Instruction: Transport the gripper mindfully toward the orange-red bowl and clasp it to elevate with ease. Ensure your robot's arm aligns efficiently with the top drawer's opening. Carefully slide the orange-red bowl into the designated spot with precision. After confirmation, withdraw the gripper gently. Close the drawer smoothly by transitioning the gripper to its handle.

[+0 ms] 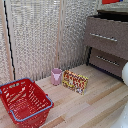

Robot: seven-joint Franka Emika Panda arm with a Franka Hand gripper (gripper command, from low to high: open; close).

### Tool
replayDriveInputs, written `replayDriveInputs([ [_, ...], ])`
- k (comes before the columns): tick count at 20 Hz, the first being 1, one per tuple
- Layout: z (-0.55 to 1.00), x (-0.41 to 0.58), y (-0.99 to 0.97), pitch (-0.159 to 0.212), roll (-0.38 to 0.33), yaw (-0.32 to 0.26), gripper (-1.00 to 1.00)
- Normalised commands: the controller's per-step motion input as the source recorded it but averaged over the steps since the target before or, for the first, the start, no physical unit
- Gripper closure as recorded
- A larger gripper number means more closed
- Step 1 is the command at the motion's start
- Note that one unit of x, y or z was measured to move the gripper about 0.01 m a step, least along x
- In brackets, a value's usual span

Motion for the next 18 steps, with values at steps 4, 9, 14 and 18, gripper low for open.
replayDriveInputs([
  [4, -0.06, 0.0, -0.07, 0.016, 0.0, -0.023, 1.0],
  [9, -0.01, 0.016, 0.0, 0.012, 0.0, -0.009, -1.0],
  [14, 0.0, 0.0, 0.02, 0.0, 0.0, -0.009, -1.0],
  [18, -0.02, 0.019, 0.11, 0.0, -0.008, 0.005, -1.0],
])
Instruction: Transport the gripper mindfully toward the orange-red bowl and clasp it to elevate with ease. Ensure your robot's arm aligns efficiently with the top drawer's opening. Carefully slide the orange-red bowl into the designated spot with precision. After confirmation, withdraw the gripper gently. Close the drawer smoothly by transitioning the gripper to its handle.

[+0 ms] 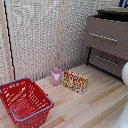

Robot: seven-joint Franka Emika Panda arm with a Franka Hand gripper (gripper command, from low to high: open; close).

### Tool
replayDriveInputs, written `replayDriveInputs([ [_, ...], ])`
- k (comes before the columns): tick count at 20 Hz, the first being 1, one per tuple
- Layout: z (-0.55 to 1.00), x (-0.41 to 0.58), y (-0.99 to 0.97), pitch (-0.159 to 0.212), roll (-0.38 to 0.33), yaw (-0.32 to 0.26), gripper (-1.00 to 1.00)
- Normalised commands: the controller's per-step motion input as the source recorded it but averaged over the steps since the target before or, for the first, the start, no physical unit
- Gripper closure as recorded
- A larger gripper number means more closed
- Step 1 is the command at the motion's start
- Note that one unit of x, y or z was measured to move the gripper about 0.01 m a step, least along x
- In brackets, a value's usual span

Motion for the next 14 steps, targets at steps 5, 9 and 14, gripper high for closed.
replayDriveInputs([
  [5, 0.0, 0.003, 0.3, -0.035, -0.112, 0.091, -1.0],
  [9, 0.04, 0.0, 0.08, -0.021, -0.193, 0.185, -1.0],
  [14, 0.0, 0.0, 0.0, -0.001, -0.182, 0.26, -1.0],
])
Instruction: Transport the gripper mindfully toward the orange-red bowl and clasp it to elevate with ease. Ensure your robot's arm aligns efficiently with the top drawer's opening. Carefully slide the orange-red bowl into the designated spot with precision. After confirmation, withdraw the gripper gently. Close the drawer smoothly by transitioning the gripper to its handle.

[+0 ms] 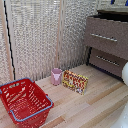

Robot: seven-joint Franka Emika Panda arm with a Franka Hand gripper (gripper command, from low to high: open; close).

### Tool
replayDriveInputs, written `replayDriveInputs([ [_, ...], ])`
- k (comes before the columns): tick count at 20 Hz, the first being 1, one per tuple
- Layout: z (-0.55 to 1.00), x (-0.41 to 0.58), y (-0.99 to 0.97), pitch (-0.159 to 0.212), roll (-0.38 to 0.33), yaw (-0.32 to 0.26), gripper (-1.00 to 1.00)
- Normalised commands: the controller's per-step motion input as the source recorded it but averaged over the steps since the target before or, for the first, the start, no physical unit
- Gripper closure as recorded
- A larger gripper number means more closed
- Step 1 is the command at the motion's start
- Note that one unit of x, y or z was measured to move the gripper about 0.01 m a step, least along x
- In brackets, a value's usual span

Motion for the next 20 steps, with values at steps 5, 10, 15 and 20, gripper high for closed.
replayDriveInputs([
  [5, 0.0, 0.0, 0.0, 0.01, -0.159, 0.296, -1.0],
  [10, 0.0, -0.037, 0.0, 0.052, -0.177, 0.269, -1.0],
  [15, 0.0, -0.059, 0.0, 0.058, -0.219, 0.233, -1.0],
  [20, 0.0, -0.043, 0.02, 0.055, -0.237, 0.212, -1.0],
])
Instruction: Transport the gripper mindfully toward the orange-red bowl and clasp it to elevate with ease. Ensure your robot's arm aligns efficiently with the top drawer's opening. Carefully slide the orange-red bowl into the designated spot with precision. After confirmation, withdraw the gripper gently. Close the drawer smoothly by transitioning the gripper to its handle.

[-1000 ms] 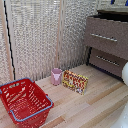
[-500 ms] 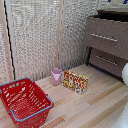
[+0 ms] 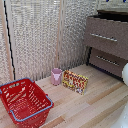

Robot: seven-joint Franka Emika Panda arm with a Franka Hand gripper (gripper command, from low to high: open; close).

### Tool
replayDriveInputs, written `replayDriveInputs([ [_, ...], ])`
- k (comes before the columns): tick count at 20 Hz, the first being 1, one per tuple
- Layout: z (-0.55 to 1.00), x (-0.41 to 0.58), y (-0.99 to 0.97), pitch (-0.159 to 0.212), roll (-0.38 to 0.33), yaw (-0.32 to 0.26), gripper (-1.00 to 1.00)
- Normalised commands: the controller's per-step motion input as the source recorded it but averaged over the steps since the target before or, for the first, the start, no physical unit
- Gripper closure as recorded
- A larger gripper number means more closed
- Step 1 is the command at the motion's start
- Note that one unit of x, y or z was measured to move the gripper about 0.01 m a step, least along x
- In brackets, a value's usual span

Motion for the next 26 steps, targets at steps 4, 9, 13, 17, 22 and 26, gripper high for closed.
replayDriveInputs([
  [4, 0.0, -0.057, 0.04, 0.054, -0.268, 0.192, -1.0],
  [9, 0.0, -0.187, 0.03, 0.077, -0.29, 0.18, -1.0],
  [13, -0.07, -0.264, 0.05, 0.078, -0.323, 0.152, -1.0],
  [17, -0.16, -0.251, 0.09, 0.066, -0.348, 0.128, -1.0],
  [22, -0.2, -0.295, 0.08, 0.08, -0.361, 0.129, -1.0],
  [26, -0.22, -0.304, 0.09, 0.093, -0.361, 0.123, -1.0],
])
